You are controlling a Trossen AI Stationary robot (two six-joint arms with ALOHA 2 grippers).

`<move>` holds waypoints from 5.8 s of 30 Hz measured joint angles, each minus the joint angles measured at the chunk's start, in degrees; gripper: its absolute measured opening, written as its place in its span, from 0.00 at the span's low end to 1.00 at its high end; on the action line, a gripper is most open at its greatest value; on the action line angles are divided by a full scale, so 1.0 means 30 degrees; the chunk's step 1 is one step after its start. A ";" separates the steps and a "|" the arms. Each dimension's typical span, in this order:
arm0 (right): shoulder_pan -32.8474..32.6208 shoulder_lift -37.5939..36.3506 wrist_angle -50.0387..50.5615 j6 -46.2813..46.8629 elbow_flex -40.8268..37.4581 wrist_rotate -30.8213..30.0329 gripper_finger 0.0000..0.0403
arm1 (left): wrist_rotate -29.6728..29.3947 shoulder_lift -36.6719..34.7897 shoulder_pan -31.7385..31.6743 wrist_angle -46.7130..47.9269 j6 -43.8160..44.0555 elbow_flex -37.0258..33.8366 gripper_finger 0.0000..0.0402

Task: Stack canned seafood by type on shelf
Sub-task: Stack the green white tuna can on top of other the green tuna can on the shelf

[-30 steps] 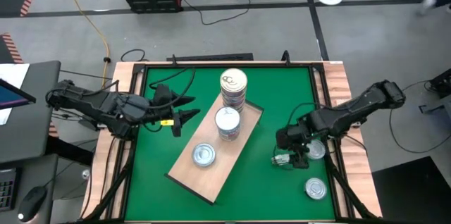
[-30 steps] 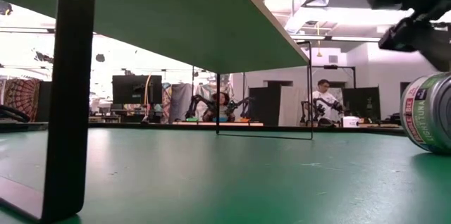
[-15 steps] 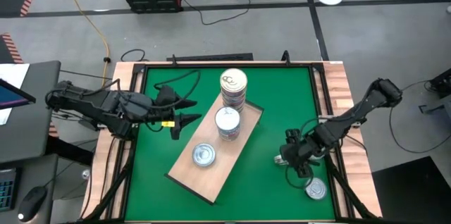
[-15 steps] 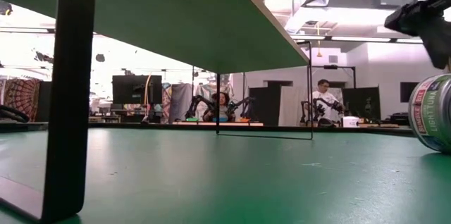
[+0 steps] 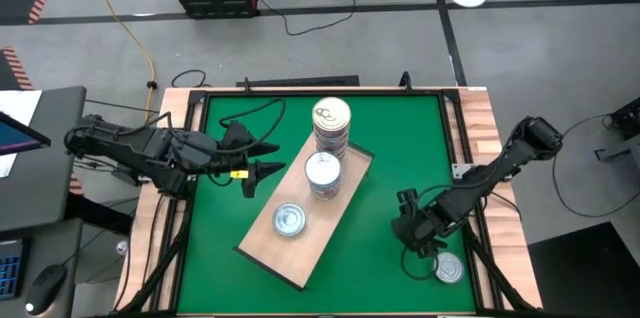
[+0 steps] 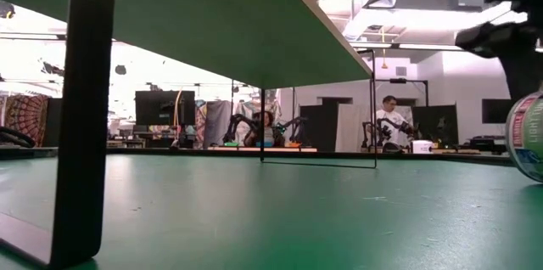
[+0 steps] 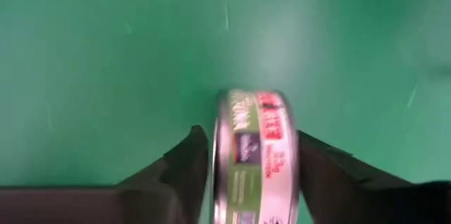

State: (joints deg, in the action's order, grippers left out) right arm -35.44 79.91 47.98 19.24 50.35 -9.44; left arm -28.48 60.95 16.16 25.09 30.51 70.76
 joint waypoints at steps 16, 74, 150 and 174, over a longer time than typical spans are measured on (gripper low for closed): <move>-0.0102 -0.0012 0.0909 -0.0969 0.4459 0.0091 0.41 | 0.0587 0.1574 -0.0040 0.0664 0.1806 -0.0007 0.61; 0.1719 1.2504 -0.9528 -1.0776 1.7303 -1.0453 0.63 | 0.1410 0.0284 0.7461 0.7749 0.3220 -0.0007 0.61; 0.4318 1.2504 -0.7346 -0.6772 1.9118 -0.1395 0.48 | 0.3370 -0.0260 0.8065 0.6655 0.0008 -0.4925 0.61; 0.3731 1.2504 -0.4564 -0.3511 1.9118 0.1916 0.48 | 0.4450 0.0218 0.8058 0.5102 -0.0277 -0.4381 0.61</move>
State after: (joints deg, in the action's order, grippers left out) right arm -24.25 117.43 34.29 8.71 107.70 -3.69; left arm -15.13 61.60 40.34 40.39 29.68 57.62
